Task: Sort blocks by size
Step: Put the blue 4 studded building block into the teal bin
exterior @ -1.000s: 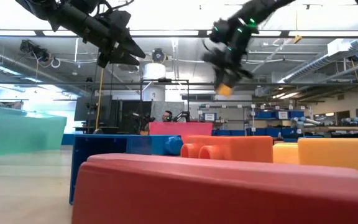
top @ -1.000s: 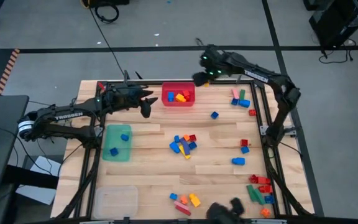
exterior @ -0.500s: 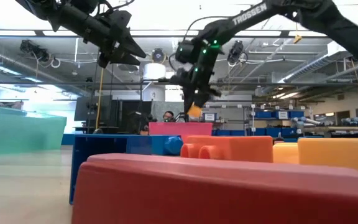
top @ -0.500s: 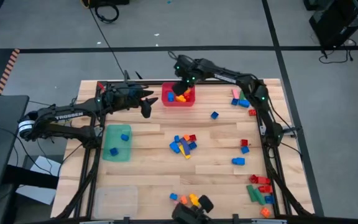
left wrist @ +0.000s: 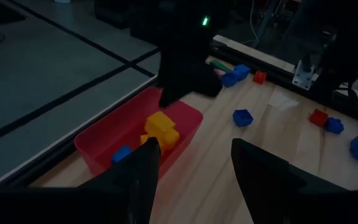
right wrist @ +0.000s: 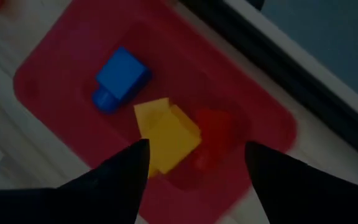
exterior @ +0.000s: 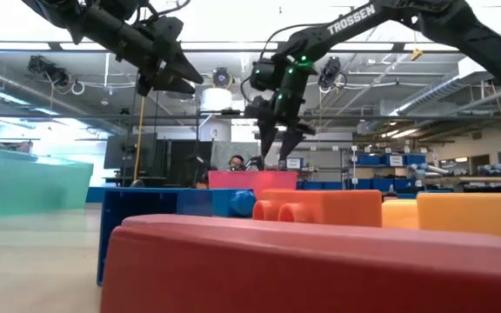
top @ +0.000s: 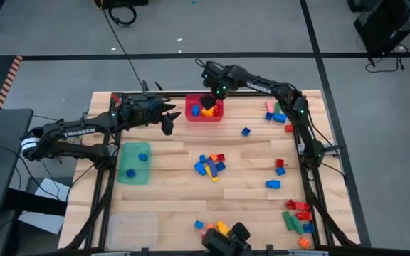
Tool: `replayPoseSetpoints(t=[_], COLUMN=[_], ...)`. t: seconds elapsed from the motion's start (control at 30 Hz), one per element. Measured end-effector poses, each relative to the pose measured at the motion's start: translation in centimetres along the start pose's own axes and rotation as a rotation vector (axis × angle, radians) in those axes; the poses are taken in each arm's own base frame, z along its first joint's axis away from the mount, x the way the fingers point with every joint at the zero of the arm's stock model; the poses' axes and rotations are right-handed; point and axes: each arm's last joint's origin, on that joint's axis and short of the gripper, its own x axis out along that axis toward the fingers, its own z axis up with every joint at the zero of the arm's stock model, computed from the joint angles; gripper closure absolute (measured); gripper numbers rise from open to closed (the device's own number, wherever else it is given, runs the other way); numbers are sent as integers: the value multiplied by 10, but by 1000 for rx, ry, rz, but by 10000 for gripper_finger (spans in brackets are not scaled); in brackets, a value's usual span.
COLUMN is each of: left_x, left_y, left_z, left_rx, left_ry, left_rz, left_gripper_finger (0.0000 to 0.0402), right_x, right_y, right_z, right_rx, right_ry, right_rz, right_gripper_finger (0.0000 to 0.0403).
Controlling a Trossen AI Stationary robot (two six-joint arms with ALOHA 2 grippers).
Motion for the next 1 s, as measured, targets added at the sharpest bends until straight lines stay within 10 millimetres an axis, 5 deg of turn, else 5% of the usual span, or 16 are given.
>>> replayPoseSetpoints(t=[0.3,0.57,0.73,1.0], left_x=[0,0,0,0], left_y=[0,0,0,0], left_z=[0,3,3,3], left_rx=[0,-3,63,164], left_ry=[1,-30,-32,-31], left_rz=[9,15,18,21], left_gripper_finger=[193,193,193,193], right_x=[-68,-131,-155,-167], right_y=[-11,18,37,40], right_z=[-13,-52,-101,-211], right_rx=[-3,-72,-44,183], right_ry=[-12,-20,-50,-9], right_rz=[-9,-69,-119,-87], right_gripper_finger=[177,182,182,181])
